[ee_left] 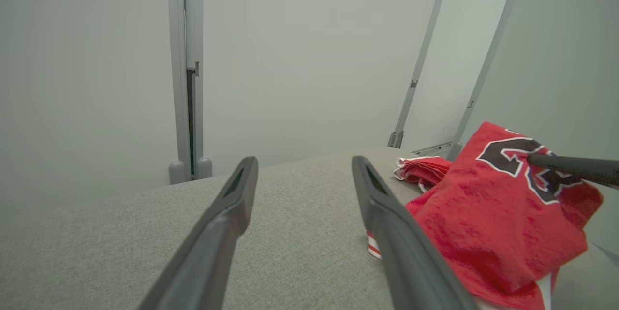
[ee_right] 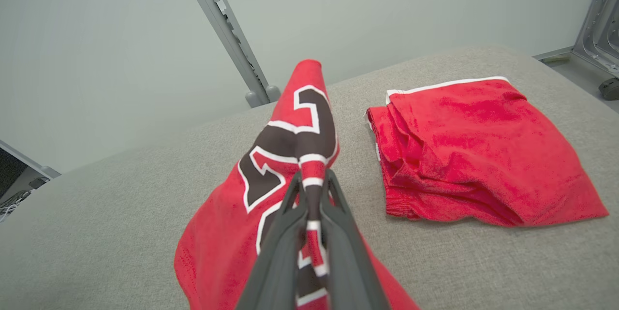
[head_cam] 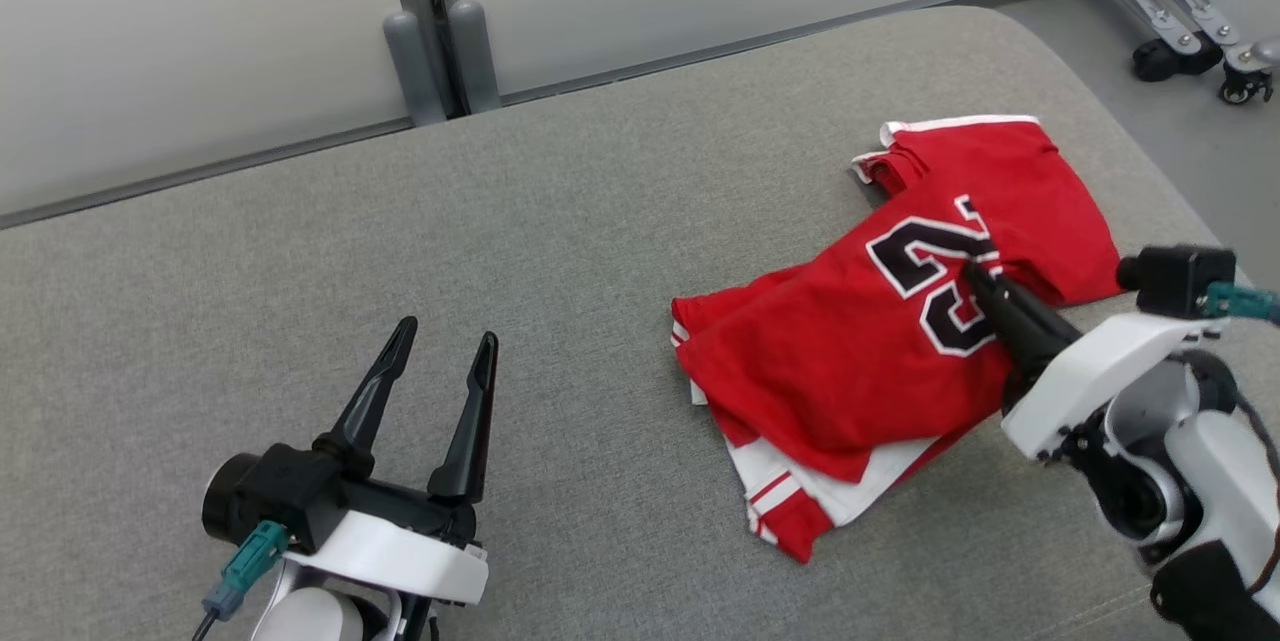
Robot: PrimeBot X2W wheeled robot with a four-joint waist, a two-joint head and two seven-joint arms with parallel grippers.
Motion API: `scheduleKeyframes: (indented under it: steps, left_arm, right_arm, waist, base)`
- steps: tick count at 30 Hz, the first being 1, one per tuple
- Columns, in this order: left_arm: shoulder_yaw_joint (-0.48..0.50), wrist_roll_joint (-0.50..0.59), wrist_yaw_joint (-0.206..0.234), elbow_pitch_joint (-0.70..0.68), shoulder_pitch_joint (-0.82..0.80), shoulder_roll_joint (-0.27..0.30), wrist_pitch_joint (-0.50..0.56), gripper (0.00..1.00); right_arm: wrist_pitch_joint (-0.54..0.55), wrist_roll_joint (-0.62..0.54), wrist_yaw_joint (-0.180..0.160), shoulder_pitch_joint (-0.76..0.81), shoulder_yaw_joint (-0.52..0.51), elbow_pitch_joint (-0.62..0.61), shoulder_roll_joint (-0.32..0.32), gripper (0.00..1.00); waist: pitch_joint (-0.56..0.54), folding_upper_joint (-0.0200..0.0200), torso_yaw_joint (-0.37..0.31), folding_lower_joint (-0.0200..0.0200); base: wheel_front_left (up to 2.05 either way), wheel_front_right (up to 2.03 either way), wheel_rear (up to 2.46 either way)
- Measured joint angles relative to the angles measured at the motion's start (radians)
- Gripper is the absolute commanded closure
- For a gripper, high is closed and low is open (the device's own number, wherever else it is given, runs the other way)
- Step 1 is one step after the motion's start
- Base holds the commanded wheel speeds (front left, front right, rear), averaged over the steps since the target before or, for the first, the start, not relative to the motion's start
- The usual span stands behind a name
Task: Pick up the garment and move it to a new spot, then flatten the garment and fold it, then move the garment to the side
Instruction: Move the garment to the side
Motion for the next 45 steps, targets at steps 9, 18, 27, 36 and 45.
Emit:
scheduleKeyframes:
  steps: [9, 18, 27, 36, 45]
  left_arm:
    - [-0.042, 0.006, 0.000, 0.009, -0.081, 0.043, 0.000, 0.00]
    - [-0.059, 0.006, 0.000, 0.016, -0.131, 0.073, 0.000, 0.00]
    - [-0.079, 0.006, 0.000, 0.016, -0.170, 0.087, 0.001, 0.00]
    - [-0.098, 0.004, 0.000, 0.030, -0.189, 0.083, 0.001, 0.00]
    - [-0.053, -0.020, 0.008, 0.029, -0.147, 0.066, 0.001, 0.00]
  right_arm:
    - [0.018, 0.078, 0.000, -0.229, 0.010, 0.021, -0.112, 1.00]
    - [0.029, 0.118, 0.000, -0.328, -0.023, 0.152, -0.247, 1.00]
    - [0.016, 0.099, 0.000, -0.376, -0.052, 0.345, -0.303, 1.00]
    - [-0.036, -0.022, 0.000, -0.464, -0.037, 0.673, -0.229, 0.00]
    - [-0.243, -0.094, 0.000, -0.484, -0.006, 0.732, -0.174, 0.00]
  waist:
    - [0.129, 0.0000, 0.041, 0.0000]
    - [0.240, 0.0000, 0.084, 0.0000]
    - [0.304, 0.0000, 0.109, 0.0000]
    - [0.305, 0.0000, 0.140, 0.0000]
    - [0.207, 0.0000, 0.157, 0.0000]
  base:
    - [0.00, 0.00, 0.00]
    - [0.00, 0.00, 0.00]
    - [0.00, 0.00, 0.00]
    - [0.00, 0.00, 0.00]
    - [0.00, 0.00, 0.00]
